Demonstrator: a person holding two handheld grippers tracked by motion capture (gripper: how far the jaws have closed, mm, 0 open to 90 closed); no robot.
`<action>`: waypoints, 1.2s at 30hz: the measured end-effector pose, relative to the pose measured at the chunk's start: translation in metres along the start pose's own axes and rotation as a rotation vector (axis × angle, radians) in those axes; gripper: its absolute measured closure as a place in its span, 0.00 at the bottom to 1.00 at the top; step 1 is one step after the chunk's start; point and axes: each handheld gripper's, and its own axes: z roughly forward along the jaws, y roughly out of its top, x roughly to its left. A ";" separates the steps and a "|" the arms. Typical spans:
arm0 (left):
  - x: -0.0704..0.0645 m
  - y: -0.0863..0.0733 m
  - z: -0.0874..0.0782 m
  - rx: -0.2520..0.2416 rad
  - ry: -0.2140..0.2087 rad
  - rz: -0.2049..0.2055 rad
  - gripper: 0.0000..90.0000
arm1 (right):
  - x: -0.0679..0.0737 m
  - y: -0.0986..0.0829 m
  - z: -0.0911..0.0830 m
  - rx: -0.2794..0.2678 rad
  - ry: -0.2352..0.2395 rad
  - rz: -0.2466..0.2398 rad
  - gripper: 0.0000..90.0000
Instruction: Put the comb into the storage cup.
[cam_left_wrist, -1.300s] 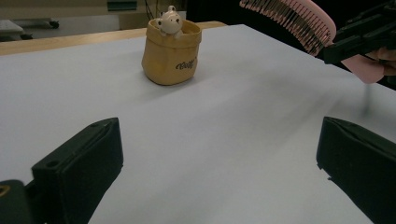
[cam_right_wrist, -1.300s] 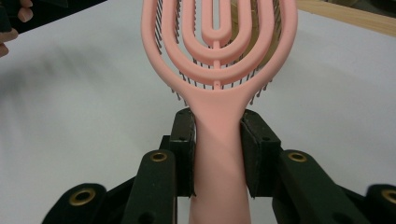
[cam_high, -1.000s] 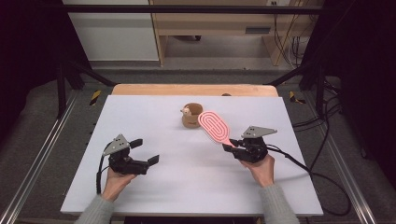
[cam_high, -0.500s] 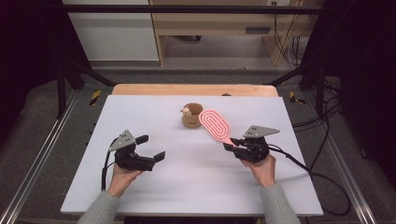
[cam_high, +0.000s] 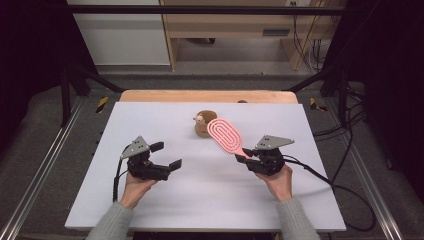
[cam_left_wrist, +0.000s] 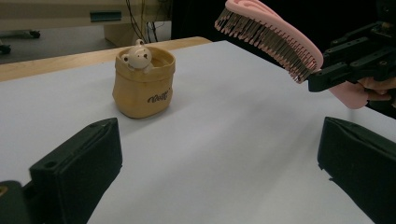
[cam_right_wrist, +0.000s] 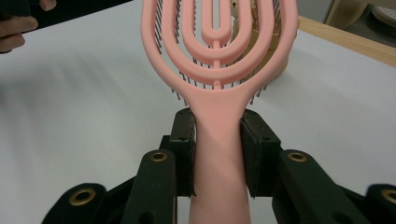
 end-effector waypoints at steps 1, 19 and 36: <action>0.000 0.001 0.001 0.002 0.001 0.001 0.00 | 0.001 0.000 0.000 -0.002 0.004 -0.003 0.77; -0.012 0.015 0.018 -0.024 -0.019 -0.018 0.00 | 0.009 0.003 0.003 -0.028 0.023 -0.020 0.77; -0.018 0.018 0.035 -0.018 -0.026 -0.048 0.00 | 0.009 0.003 0.003 -0.035 0.014 -0.025 0.77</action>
